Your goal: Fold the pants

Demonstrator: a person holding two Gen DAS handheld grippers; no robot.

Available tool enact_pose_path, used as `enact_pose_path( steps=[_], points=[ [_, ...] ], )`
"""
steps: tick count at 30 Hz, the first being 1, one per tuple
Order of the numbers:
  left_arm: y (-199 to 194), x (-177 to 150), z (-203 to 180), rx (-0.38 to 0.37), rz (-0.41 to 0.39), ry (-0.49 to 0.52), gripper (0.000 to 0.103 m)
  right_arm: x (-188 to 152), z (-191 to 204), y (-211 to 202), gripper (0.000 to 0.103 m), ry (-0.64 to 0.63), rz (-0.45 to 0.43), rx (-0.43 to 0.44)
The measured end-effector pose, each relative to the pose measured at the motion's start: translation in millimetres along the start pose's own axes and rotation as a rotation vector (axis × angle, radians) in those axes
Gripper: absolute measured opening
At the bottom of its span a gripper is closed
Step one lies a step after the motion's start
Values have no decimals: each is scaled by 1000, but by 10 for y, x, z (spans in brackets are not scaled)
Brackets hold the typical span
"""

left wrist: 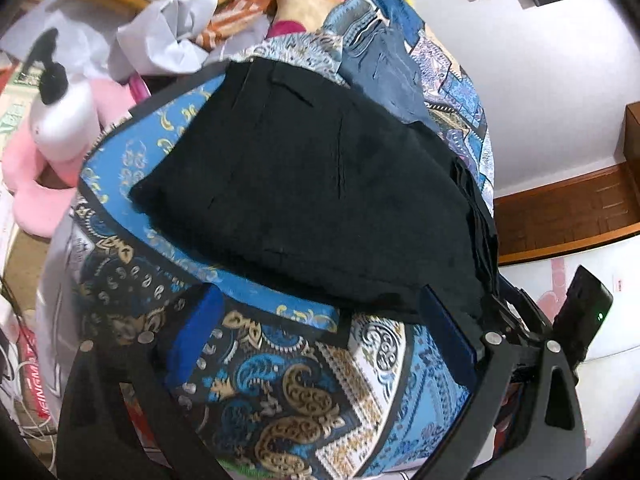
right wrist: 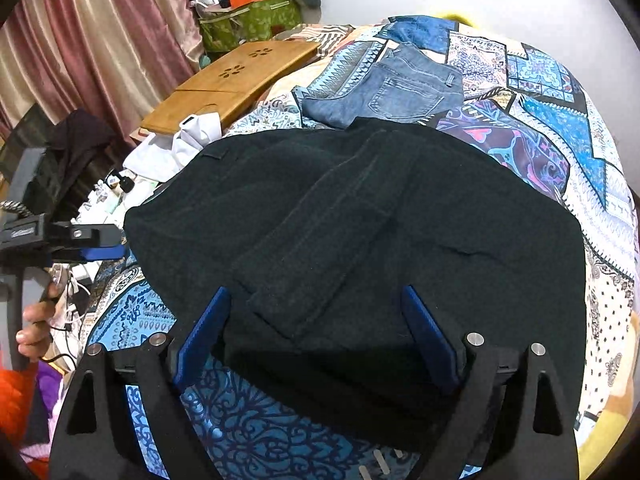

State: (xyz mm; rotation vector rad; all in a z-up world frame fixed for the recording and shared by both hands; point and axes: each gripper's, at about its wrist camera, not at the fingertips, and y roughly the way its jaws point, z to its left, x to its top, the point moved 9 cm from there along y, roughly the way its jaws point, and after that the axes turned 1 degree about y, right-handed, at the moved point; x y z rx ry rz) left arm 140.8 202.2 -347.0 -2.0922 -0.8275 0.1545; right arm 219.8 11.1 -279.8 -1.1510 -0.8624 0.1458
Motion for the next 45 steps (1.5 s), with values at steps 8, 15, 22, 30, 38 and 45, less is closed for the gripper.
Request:
enact_pose_path(
  steps=[8, 15, 22, 30, 38, 45],
  points=[
    [347, 270, 151, -26, 49, -72, 100, -9, 8, 9, 89, 2, -14, 17],
    [407, 472, 239, 153, -21, -36, 66, -12, 21, -11, 89, 10, -28, 35],
    [-61, 598, -22, 421, -273, 230, 28, 75, -49, -314, 86, 132, -75, 139],
    [-552, 811, -714, 496, -448, 459, 22, 11, -613, -760, 86, 196, -170, -3],
    [-706, 838, -1812, 396, -544, 638, 17, -486, -1120, -521, 86, 304, -63, -64],
    [-450, 675, -2821, 261, -526, 795, 16, -555, -1079, -502, 88, 317, -96, -8]
  ],
)
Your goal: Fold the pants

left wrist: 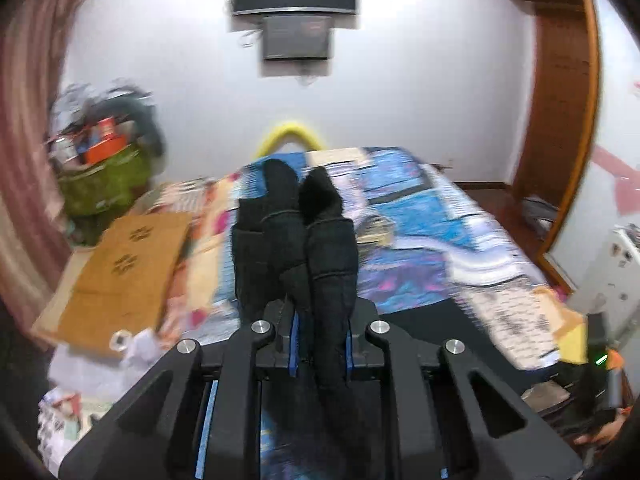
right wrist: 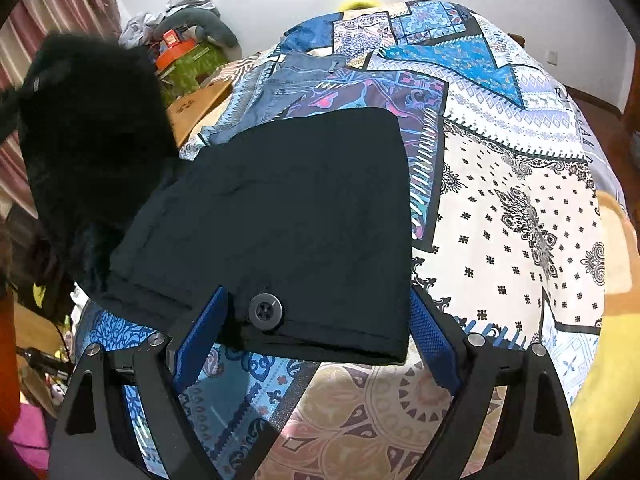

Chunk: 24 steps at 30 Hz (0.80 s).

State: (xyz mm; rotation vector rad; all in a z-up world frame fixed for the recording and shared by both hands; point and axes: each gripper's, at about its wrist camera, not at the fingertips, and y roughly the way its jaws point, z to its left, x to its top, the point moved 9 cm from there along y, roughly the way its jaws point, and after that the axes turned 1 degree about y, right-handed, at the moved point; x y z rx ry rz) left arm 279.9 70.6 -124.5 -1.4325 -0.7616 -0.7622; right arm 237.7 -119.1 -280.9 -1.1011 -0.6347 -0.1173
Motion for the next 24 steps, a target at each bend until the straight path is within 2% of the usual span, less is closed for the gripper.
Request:
enact_pose_path(
  steps=[5, 7, 11, 17, 21, 24],
  points=[
    [239, 48, -758, -153, 38, 45, 15, -29, -30, -36, 88, -11, -5, 21],
    [371, -69, -1085, -229, 90, 72, 15, -44, -38, -61, 88, -9, -8, 25],
    [567, -451, -1539, -320, 226, 127, 15, -80, -63, -141, 86, 1, -13, 27],
    [677, -943, -1868, -352, 393, 233, 18, -153, -126, -265, 86, 7, -22, 12],
    [608, -1135, -1914, -382, 475, 250, 52, -213, -150, -322, 86, 1, -21, -4],
    [469, -1077, -1835, -386, 458, 211, 54, -252, -155, -364, 86, 4, -26, -10]
  ],
)
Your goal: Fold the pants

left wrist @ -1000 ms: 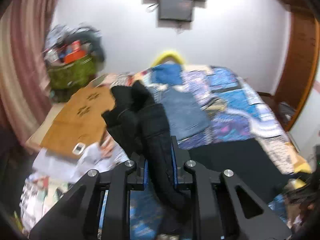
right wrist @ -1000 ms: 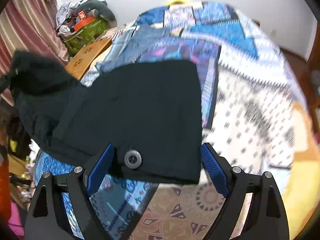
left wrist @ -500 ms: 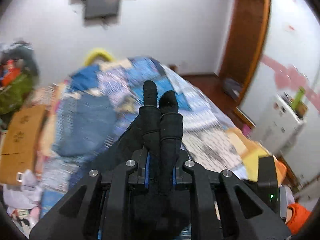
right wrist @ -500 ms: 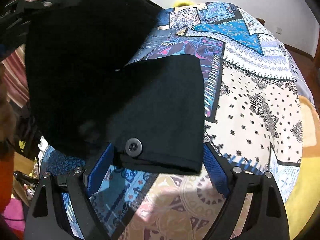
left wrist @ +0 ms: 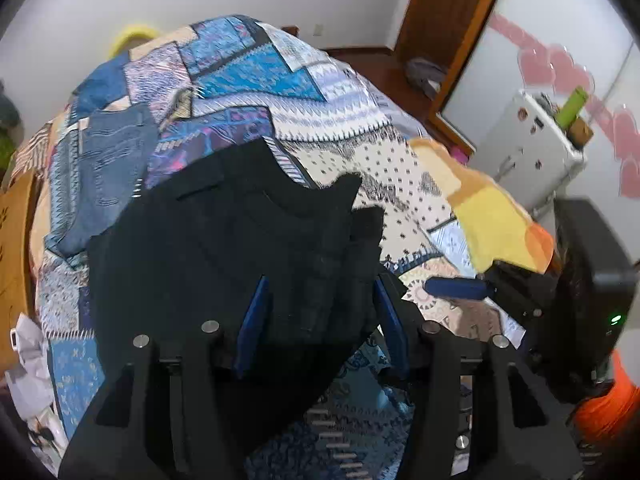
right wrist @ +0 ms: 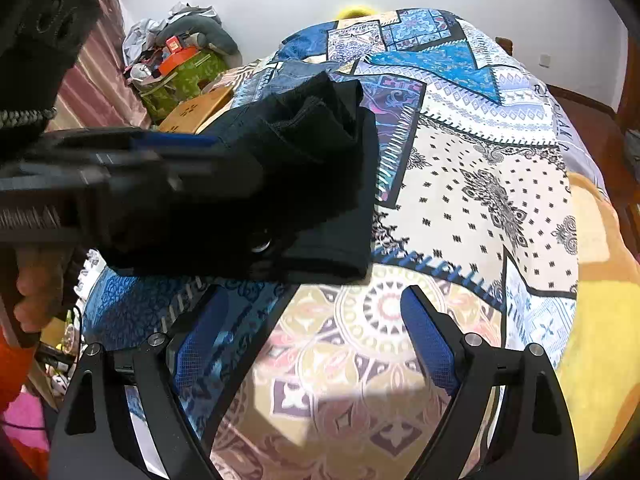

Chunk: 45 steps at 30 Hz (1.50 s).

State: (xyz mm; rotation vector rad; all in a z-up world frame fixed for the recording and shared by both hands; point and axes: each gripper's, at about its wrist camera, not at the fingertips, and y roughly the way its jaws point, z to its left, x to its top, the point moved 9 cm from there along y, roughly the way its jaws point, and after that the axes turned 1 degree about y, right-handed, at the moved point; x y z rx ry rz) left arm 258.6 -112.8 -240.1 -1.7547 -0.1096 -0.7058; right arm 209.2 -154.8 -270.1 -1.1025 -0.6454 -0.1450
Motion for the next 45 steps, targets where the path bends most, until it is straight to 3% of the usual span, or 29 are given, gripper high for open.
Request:
enact_pose_path(
  steps=[3, 5, 7, 9, 11, 17, 24, 28, 36, 41, 45],
  points=[
    [-256, 127, 112, 6, -62, -27, 55, -31, 19, -45, 86, -2, -5, -3],
    [-423, 249, 291, 32, -116, -59, 62, -29, 48, -58, 86, -7, -7, -1],
    [-551, 377, 591, 110, -176, -84, 75, -19, 92, -62, 86, -17, -12, 2],
    [-551, 458, 885, 181, -188, -100, 79, 6, 145, -56, 86, -21, -18, 11],
    [-438, 504, 1219, 227, -149, -131, 79, 27, 191, -34, 86, -21, -17, 27],
    [131, 465, 1979, 229, 11, -244, 79, 103, 344, 41, 86, -32, -3, 74],
    [833, 243, 2528, 351, 163, -227, 80, 209, 341, 164, 86, -36, 18, 77],
    [948, 1, 2594, 308, 151, -277, 87, 212, 319, 163, 86, -27, 17, 92],
    [531, -662, 2619, 365, 193, -315, 88, 204, 130, 47, 86, 7, -15, 30],
    [217, -1074, 2476, 370, 203, -328, 87, 217, 9, -138, 86, 37, -64, 2],
    [24, -1191, 2208, 341, 188, -326, 86, 224, 41, -298, 86, 30, -102, 4]
  ],
)
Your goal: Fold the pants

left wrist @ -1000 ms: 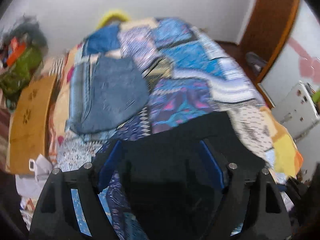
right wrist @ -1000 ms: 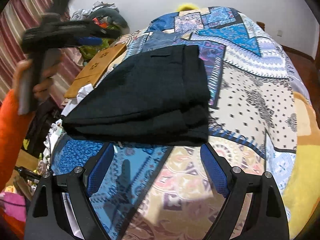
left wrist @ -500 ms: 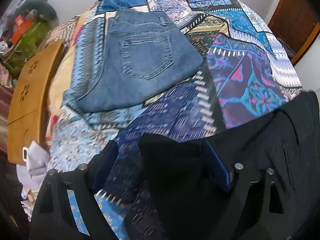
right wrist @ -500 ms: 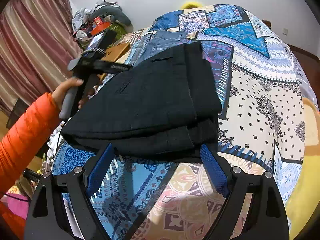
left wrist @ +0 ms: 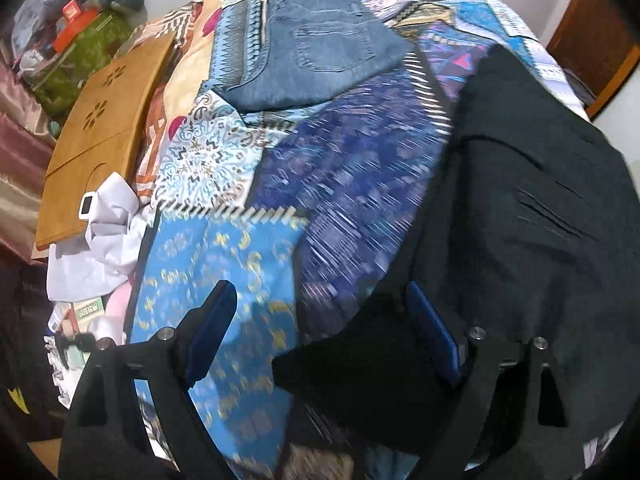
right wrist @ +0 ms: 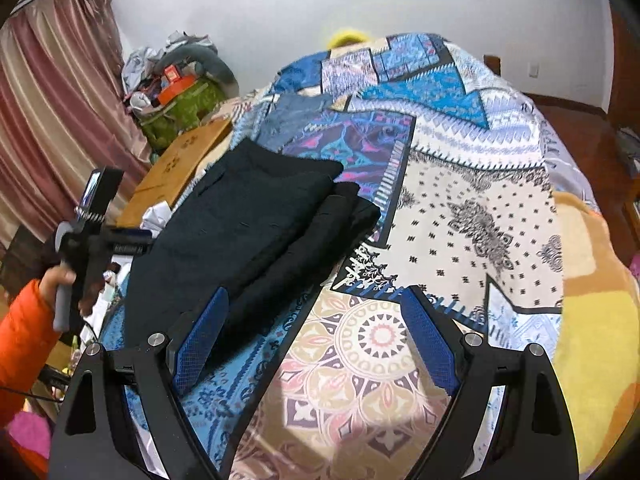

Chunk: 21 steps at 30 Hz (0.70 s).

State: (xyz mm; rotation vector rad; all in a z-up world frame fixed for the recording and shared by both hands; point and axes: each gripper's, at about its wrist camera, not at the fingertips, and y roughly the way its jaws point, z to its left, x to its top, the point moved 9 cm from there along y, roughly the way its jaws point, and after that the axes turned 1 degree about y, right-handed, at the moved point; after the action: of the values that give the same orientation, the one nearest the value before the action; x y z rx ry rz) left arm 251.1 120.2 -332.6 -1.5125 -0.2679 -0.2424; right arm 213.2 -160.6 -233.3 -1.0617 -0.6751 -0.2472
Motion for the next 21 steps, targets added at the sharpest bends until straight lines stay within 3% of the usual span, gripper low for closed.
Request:
enact_pose_path(
  steps=[6, 10, 12, 14, 17, 19, 21],
  points=[
    [-257, -62, -437, -84, -42, 25, 83, -25, 109, -146, 86, -40, -32, 4],
    [-515, 43, -619, -21, -143, 68, 76, -78, 133, -114, 84, -46, -19, 7],
    [-737, 110, -684, -16, -225, 82, 76, -110, 124, -90, 72, -34, -9, 4],
    [-881, 134, -751, -65, -264, 86, 76, -144, 119, -51, 65, -20, 1, 13],
    [-857, 62, -848, -113, -243, 125, 75, -222, 130, 46, 51, -6, 23, 36],
    [-737, -2, -848, -91, -215, 145, 63, -247, 127, 92, 50, -6, 16, 23],
    [-616, -106, -820, -94, -189, 143, 62, -261, 122, 111, 45, -6, 13, 19]
  ],
)
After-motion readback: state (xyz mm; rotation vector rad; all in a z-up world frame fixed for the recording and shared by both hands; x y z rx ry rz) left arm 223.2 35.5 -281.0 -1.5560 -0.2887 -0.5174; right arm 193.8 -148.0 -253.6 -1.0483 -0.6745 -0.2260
